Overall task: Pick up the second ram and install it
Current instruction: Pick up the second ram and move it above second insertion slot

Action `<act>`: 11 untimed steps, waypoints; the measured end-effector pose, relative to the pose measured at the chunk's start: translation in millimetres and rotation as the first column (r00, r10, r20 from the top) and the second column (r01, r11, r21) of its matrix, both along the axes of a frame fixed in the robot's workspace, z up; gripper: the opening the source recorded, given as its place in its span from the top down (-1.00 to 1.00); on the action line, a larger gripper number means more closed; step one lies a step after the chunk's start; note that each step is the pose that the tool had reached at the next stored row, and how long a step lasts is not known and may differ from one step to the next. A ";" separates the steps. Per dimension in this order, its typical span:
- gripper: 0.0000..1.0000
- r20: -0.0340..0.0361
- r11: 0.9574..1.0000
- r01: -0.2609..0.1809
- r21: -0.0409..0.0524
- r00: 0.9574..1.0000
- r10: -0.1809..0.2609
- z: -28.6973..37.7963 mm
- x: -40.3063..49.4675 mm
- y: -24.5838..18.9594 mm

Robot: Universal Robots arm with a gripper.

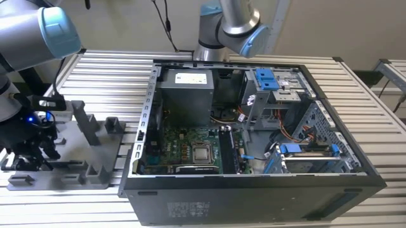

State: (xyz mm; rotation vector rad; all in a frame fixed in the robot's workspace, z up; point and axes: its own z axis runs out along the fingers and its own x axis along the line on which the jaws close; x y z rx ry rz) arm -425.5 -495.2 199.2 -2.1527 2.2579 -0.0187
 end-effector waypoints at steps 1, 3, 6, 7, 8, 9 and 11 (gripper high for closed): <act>0.22 0.000 1.000 0.000 0.000 1.000 0.000 0.0 0.0 0.0; 0.22 0.000 1.000 0.000 0.000 1.000 0.000 0.0 0.0 0.1; 0.27 0.000 1.000 0.000 0.000 1.000 0.000 0.0 0.0 0.2; 0.41 0.000 1.000 0.000 0.000 1.000 0.000 0.0 0.0 0.2; 0.41 0.000 1.000 0.000 0.000 1.000 0.000 0.0 0.0 0.3; 0.41 0.000 1.000 0.000 0.000 1.000 0.000 0.0 0.0 0.3; 0.45 0.000 1.000 0.000 0.000 1.000 0.000 0.0 0.0 0.4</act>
